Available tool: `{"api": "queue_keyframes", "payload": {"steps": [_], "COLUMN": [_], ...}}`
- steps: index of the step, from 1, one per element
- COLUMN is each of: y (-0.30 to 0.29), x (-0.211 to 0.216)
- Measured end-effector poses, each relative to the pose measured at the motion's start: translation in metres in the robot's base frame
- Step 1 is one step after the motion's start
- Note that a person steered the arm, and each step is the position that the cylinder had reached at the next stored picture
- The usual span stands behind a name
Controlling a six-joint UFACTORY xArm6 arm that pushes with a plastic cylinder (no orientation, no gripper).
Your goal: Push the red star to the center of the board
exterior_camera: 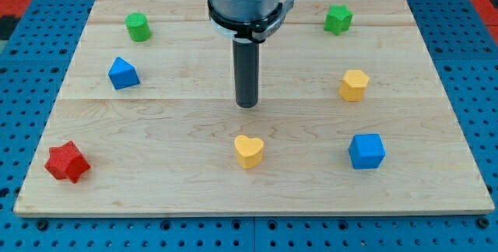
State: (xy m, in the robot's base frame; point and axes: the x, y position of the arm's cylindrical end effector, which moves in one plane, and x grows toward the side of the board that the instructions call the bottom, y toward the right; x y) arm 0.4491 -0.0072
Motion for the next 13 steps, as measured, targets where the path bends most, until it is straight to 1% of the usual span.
{"api": "queue_keyframes", "payload": {"steps": [1, 2, 3, 4, 5, 6, 7, 8, 9, 10, 11, 12, 13], "y": [-0.054, -0.106, -0.185, -0.296, -0.293, -0.268, -0.239, -0.208, -0.223, -0.224, -0.187, -0.119, -0.052], "x": [0.018, 0.024, 0.007, 0.044, 0.088, 0.144, 0.112, 0.088, 0.067, 0.052, 0.023, -0.006, -0.012]}}
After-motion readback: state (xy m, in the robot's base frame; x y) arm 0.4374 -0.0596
